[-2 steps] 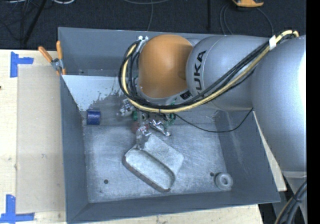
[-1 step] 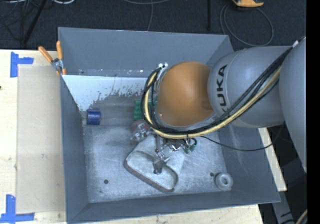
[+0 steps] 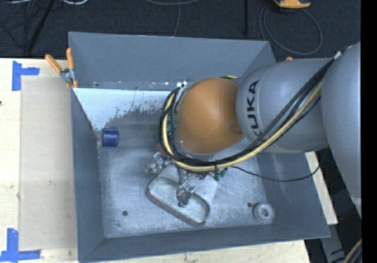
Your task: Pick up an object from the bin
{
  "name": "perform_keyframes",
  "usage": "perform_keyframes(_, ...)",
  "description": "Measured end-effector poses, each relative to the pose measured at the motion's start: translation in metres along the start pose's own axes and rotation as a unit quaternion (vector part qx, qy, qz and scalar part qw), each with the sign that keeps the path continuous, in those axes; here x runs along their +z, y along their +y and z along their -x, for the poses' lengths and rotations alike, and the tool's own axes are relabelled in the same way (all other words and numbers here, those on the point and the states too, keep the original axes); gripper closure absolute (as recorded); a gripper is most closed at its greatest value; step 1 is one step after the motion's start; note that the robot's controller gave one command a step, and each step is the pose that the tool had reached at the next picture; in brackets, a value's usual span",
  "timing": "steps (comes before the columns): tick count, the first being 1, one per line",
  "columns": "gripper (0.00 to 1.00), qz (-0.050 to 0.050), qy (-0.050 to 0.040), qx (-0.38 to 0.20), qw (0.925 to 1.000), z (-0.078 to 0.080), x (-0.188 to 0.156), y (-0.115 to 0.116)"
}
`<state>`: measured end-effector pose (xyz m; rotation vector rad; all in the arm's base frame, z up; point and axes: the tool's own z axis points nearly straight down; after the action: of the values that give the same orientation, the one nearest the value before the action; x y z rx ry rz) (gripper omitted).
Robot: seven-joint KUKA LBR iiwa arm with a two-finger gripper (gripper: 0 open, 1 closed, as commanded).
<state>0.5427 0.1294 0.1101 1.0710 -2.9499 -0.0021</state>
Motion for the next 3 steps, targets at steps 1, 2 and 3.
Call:
perform_keyframes(1, 0.00, 0.001, -0.0001, -0.290, 0.9570, 0.031, 0.036, -0.024)
perform_keyframes(2, 1.00, -0.002, -0.0082, -0.288, 0.9575, 0.035, 0.033, -0.024)
perform_keyframes(3, 1.00, -0.004, -0.0044, -0.273, 0.9621, 0.025, -0.130, -0.027)
